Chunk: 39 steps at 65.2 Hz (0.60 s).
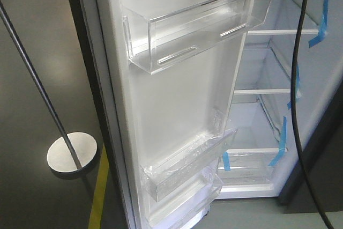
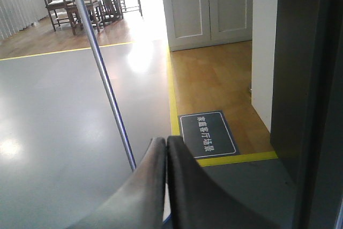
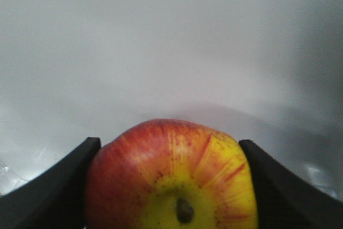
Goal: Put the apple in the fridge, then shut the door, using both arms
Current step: 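Lower the apple into the upper door bin and open the right gripper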
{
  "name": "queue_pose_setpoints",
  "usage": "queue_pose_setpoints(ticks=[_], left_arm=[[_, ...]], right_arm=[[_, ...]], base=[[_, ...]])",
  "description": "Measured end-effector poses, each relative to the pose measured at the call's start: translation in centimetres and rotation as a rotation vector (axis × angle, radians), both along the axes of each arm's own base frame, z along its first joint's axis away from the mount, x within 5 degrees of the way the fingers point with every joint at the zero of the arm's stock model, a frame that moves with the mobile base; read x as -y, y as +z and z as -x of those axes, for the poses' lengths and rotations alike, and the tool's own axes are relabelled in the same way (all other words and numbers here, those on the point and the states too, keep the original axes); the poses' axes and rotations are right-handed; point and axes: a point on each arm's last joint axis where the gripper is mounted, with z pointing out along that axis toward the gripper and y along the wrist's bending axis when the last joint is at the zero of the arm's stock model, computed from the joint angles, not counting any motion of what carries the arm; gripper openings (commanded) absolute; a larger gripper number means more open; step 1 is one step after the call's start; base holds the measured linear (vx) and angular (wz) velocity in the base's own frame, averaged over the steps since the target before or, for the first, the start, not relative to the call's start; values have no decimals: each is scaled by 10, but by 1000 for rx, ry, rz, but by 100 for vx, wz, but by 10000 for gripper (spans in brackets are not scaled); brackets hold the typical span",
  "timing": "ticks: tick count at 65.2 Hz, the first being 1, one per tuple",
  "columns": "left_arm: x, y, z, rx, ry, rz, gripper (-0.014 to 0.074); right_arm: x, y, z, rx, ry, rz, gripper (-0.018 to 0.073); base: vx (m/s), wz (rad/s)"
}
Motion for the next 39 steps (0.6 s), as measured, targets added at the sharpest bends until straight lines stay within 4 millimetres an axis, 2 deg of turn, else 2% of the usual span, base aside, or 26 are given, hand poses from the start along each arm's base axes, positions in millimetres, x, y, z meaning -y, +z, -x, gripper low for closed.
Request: queue_pose_setpoints(ticks=[17, 22, 31, 39], left_arm=[[0, 0, 0, 0, 0, 0, -6], [0, 0, 0, 0, 0, 0, -6], [0, 0, 0, 0, 0, 0, -6], [0, 0, 0, 0, 0, 0, -6]], right_arm=[[0, 0, 0, -42, -20, -26, 571], [0, 0, 0, -58, -28, -38, 624], [0, 0, 0, -82, -39, -55, 632], [0, 0, 0, -96, -45, -65, 585]], base=[[0, 0], [0, 0], [0, 0], [0, 0]])
